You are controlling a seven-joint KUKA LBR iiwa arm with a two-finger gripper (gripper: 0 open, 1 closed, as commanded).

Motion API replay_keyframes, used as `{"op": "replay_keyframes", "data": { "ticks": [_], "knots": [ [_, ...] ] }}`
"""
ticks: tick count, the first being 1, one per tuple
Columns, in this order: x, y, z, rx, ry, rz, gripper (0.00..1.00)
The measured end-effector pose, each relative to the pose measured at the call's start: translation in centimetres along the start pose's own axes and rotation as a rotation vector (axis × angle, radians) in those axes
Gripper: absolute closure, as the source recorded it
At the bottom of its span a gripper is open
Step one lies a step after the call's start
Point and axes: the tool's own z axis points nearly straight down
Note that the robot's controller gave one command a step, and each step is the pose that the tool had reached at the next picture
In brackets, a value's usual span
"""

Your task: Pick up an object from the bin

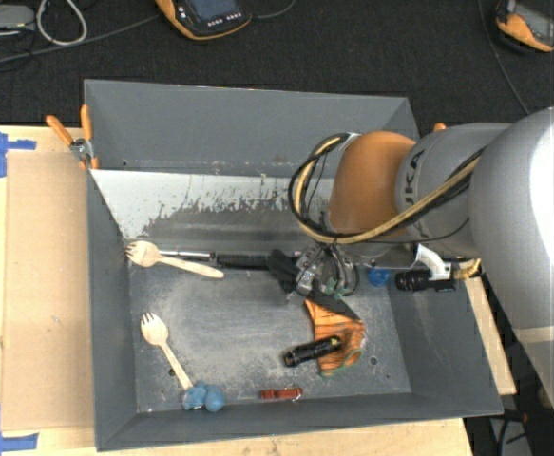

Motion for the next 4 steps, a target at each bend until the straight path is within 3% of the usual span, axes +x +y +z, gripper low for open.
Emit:
{"op": "replay_keyframes", "data": {
  "ticks": [4],
  "knots": [
    [0.0, 0.0, 0.0, 0.0, 0.0, 0.001, 1.0]
  ]
}}
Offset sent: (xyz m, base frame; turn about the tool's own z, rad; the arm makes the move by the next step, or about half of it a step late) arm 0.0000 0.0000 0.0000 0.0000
